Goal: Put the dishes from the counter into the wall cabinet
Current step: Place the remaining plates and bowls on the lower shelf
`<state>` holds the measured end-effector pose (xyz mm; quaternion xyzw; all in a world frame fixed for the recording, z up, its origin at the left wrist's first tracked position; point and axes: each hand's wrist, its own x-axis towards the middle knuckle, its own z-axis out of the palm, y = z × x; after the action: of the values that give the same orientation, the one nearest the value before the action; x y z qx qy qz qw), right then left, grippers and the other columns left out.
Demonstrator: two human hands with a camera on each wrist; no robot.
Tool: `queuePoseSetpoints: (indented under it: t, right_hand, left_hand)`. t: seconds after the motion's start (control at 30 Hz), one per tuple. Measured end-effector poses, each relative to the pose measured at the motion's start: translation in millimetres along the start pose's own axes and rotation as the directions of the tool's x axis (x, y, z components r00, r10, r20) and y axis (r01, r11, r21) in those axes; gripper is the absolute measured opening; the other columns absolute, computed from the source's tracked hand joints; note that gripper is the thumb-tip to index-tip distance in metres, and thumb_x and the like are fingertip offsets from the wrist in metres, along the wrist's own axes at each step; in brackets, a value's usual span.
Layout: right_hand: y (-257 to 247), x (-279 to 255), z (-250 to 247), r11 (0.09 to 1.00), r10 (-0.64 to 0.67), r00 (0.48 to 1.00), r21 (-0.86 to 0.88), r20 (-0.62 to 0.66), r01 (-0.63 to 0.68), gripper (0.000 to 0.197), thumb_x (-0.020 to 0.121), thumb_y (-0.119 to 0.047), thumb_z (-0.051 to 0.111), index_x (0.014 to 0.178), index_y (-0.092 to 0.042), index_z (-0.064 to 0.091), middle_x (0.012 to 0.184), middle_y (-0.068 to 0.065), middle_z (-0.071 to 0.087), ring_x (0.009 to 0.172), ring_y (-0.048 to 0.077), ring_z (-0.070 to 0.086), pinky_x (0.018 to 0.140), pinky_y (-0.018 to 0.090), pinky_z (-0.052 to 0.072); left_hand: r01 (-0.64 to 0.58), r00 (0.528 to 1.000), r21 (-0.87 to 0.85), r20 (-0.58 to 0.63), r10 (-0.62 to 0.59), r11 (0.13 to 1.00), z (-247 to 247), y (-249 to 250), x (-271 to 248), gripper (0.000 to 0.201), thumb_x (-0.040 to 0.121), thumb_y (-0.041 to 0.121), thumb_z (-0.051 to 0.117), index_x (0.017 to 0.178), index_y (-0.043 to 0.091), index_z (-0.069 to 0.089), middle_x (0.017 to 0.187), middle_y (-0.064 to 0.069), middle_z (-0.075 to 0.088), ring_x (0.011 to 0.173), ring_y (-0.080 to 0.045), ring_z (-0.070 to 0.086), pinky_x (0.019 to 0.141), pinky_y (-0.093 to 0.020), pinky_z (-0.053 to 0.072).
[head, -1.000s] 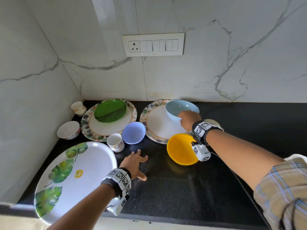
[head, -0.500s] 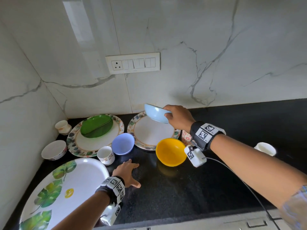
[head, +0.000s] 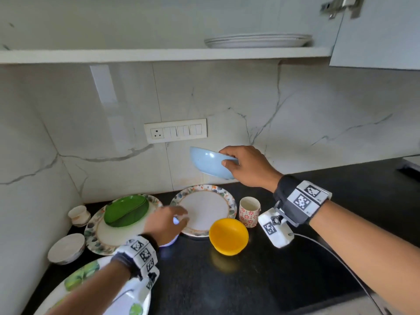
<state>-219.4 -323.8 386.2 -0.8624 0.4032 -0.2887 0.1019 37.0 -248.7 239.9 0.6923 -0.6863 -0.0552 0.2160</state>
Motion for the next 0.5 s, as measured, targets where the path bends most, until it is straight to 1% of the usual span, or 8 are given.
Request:
queuePoseSetpoints:
  t: [0.03, 0.1, 0.17, 0.27, 0.33, 0.43, 0.47, 0.5]
  right_hand:
    - [-9.1, 0.0, -9.9, 1.000, -0.011, 1.000, -0.008, -0.014, 0.011, 0.021, 0.092, -0.026, 0.055, 0.109, -0.029, 0.067, 0.102, -0.005, 0.071, 0.092, 0.021, 0.062, 0.079, 0.041, 0.053]
    - [-26.3, -2.3, -27.8, 0.999, -0.035, 0.999, -0.021, -0.026, 0.035, 0.021, 0.092, -0.027, 0.055, 0.108, -0.032, 0.067, 0.098, -0.007, 0.071, 0.088, 0.020, 0.062, 0.078, 0.041, 0.053]
    - [-46.5, -4.9, -46.7, 0.997, -0.076, 0.995, -0.032, -0.058, 0.075, 0.021, 0.092, -0.029, 0.054, 0.109, -0.033, 0.066, 0.096, -0.009, 0.071, 0.087, 0.018, 0.063, 0.078, 0.042, 0.053]
    - [-78.1, -6.3, -77.0, 0.986, -0.166, 0.976, -0.053, -0.137, 0.160, 0.025, 0.089, -0.033, 0.050, 0.109, -0.034, 0.065, 0.098, -0.012, 0.071, 0.090, 0.017, 0.064, 0.079, 0.041, 0.052]
    - [-99.0, -7.1, -97.6, 0.973, -0.230, 0.954, -0.071, -0.191, 0.221, 0.025, 0.089, -0.033, 0.049, 0.108, -0.033, 0.065, 0.098, -0.014, 0.070, 0.090, 0.017, 0.064, 0.078, 0.041, 0.052]
    - [-127.1, -5.6, -128.6, 0.949, -0.315, 0.904, -0.098, -0.289, 0.299, 0.026, 0.091, -0.031, 0.052, 0.112, -0.028, 0.068, 0.104, -0.015, 0.071, 0.094, 0.014, 0.065, 0.082, 0.038, 0.051]
    - [-136.1, -2.7, -138.8, 0.939, -0.344, 0.880, -0.109, -0.328, 0.327, 0.028, 0.091, -0.030, 0.053, 0.113, -0.025, 0.068, 0.106, -0.014, 0.071, 0.095, 0.013, 0.065, 0.084, 0.037, 0.051]
    - [-142.2, 0.5, -146.6, 0.929, -0.369, 0.856, -0.119, -0.361, 0.351, 0.028, 0.091, -0.028, 0.054, 0.114, -0.022, 0.069, 0.106, -0.012, 0.071, 0.096, 0.014, 0.065, 0.085, 0.037, 0.051]
  left_hand:
    - [-0.040, 0.996, -0.007, -0.078, 0.039, 0.999, -24.4, 6.6, 8.6, 0.037, 0.078, 0.063, 0.051, 0.100, 0.041, 0.071, 0.102, 0.018, 0.072, 0.096, -0.013, 0.067, 0.080, -0.028, 0.052]
    - [-0.134, 0.964, 0.015, -0.231, 0.133, 0.991, -69.7, 20.0, 21.8, 0.036, 0.079, 0.059, 0.052, 0.099, 0.037, 0.072, 0.103, 0.016, 0.072, 0.098, -0.016, 0.066, 0.082, -0.030, 0.052]
    - [-0.218, 0.898, 0.086, -0.373, 0.235, 0.972, -119.0, 31.7, 34.3, 0.032, 0.082, 0.051, 0.054, 0.101, 0.033, 0.073, 0.106, 0.013, 0.072, 0.103, -0.018, 0.062, 0.085, -0.032, 0.049]
    - [-0.309, 0.765, 0.185, -0.534, 0.360, 0.933, -189.5, 38.4, 55.0, 0.034, 0.084, 0.048, 0.052, 0.099, 0.026, 0.073, 0.107, 0.005, 0.072, 0.103, -0.024, 0.060, 0.087, -0.035, 0.046]
    - [-0.319, 0.684, 0.245, -0.609, 0.401, 0.916, -232.0, 36.9, 67.3, 0.035, 0.084, 0.047, 0.052, 0.101, 0.024, 0.073, 0.112, 0.001, 0.071, 0.105, -0.029, 0.060, 0.091, -0.041, 0.046]
    - [-0.277, 0.570, 0.306, -0.712, 0.411, 0.911, -283.5, 36.3, 78.6, 0.032, 0.083, 0.043, 0.055, 0.103, 0.025, 0.071, 0.117, -0.002, 0.067, 0.111, -0.032, 0.055, 0.089, -0.046, 0.045]
    - [-0.260, 0.542, 0.318, -0.734, 0.410, 0.912, -296.4, 35.3, 80.3, 0.032, 0.082, 0.042, 0.055, 0.104, 0.025, 0.071, 0.118, -0.002, 0.065, 0.113, -0.032, 0.053, 0.087, -0.046, 0.044]
    - [-0.245, 0.535, 0.328, -0.739, 0.410, 0.912, -304.1, 33.0, 82.0, 0.032, 0.082, 0.043, 0.055, 0.105, 0.025, 0.069, 0.118, -0.001, 0.064, 0.115, -0.031, 0.051, 0.086, -0.046, 0.043]
